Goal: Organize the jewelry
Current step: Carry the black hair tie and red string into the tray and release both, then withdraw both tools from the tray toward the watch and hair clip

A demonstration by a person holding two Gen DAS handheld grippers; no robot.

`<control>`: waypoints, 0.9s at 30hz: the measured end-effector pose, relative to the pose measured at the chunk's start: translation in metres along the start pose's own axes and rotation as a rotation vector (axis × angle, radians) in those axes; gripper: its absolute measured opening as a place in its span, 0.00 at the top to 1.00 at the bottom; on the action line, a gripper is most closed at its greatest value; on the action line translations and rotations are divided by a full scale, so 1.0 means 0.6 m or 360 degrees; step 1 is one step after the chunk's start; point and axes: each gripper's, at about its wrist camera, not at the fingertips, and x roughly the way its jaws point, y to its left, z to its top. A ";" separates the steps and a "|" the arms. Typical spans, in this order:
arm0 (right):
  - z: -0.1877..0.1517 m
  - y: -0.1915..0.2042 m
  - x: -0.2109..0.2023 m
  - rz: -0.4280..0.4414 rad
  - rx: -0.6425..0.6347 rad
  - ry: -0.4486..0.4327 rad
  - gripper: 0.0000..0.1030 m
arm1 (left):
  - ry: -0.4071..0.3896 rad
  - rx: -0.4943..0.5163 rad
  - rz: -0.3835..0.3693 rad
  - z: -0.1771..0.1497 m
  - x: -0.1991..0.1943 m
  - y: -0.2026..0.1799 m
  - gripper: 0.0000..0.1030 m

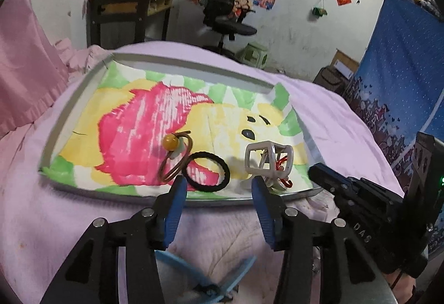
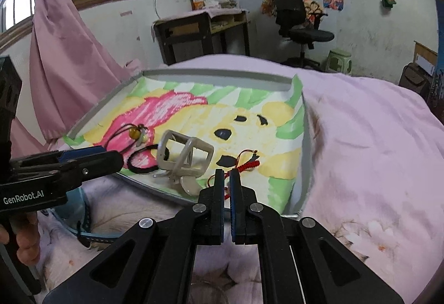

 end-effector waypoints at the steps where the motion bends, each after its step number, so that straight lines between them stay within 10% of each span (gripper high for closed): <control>1: -0.001 0.000 -0.008 -0.0001 0.0006 -0.0020 0.96 | -0.0033 0.0004 0.0008 -0.003 -0.009 0.000 0.50; 5: -0.005 0.003 -0.046 -0.0012 0.0021 -0.0128 0.65 | -0.0190 0.0033 0.0047 -0.018 -0.049 0.000 0.40; 10: -0.014 0.015 -0.097 0.0010 0.0038 -0.0251 0.63 | -0.0341 0.0076 0.0083 -0.037 -0.095 -0.002 0.25; 18: -0.053 0.037 -0.185 0.0001 0.0020 -0.0449 0.22 | -0.0492 0.0151 0.0129 -0.083 -0.153 0.002 0.10; 27: -0.096 0.056 -0.228 -0.0037 -0.0043 -0.0510 0.12 | -0.0588 0.0172 0.0199 -0.140 -0.196 0.023 0.07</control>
